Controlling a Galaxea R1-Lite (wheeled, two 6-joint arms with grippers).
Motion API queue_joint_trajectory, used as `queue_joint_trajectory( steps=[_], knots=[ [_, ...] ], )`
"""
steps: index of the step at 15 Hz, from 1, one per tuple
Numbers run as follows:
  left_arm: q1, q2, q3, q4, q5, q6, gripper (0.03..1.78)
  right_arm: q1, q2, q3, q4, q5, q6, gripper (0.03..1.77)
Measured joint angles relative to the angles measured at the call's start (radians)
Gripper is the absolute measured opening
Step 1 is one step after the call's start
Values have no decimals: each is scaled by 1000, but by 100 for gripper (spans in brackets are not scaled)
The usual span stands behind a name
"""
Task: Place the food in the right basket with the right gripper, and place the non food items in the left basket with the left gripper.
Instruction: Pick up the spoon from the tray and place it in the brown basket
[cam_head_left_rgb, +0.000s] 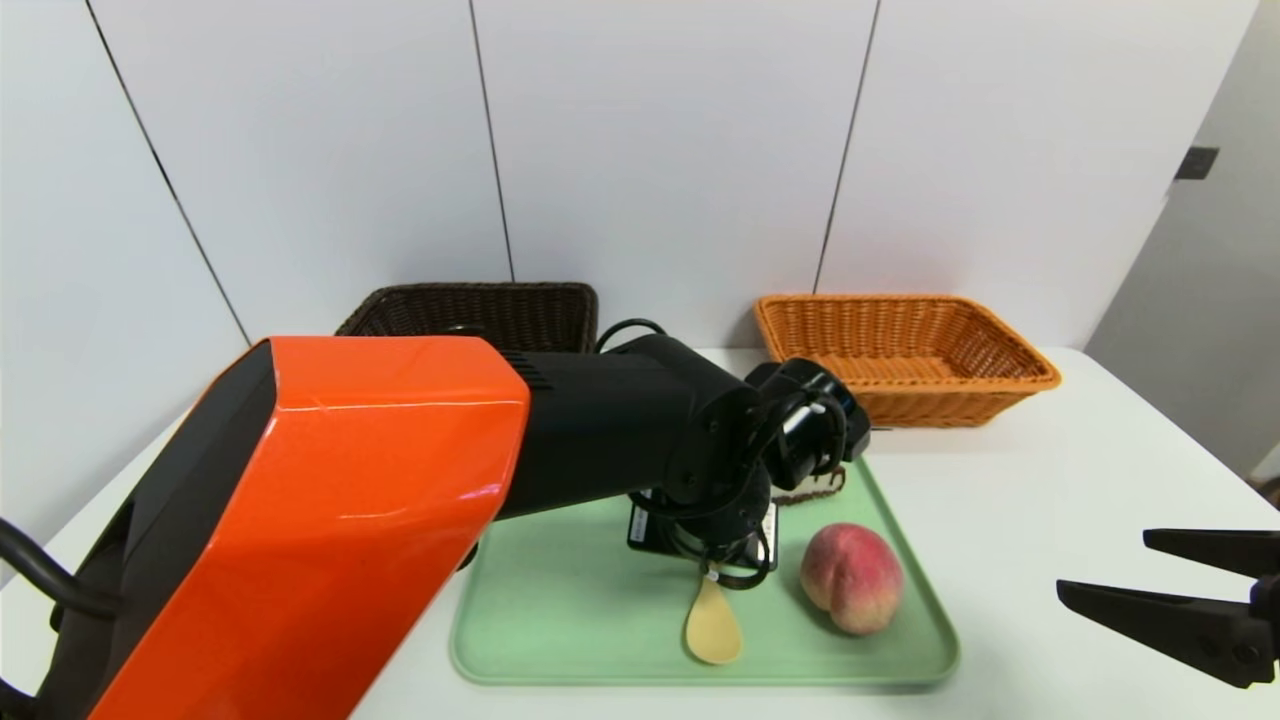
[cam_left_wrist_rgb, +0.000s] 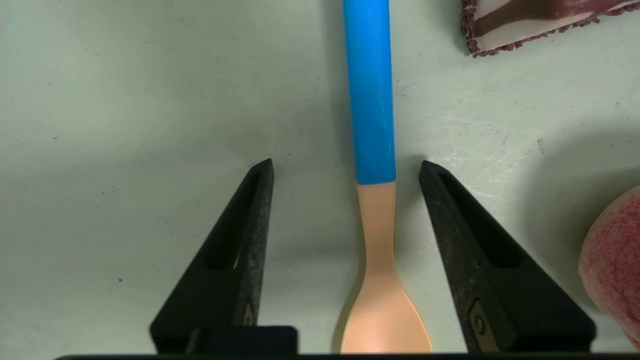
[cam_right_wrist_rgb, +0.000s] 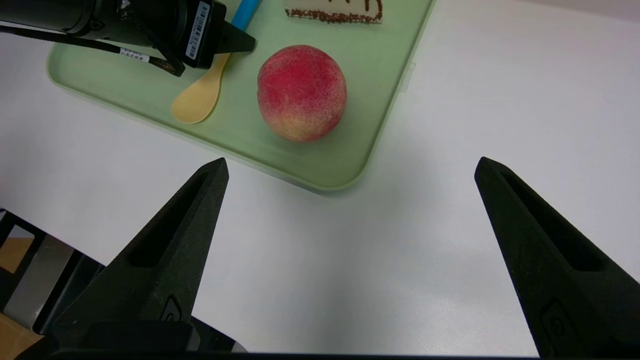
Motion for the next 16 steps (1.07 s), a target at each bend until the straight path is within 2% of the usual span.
queue_joint_trajectory(
  steps=[3,4,5,11,14,16],
  knots=[
    [0,0,1,2,0,0,70,-1,0,-1,0,1,0,170],
    [0,-1,1,3,1,1,34,-1,1,-1,0,1,0,170],
    [0,-1,1,3,2,1,16,-1,1,-2,0,1,0,170],
    [21,-51,1,8,3,13,16,0,1,-4,0,0,0,170],
    [58,-150,-3,5,7,96,16,0,0,-4,0,0,0,170],
    [118,-223,-3,0,9,210,16,0,0,-3,0,1,0,170]
  ],
)
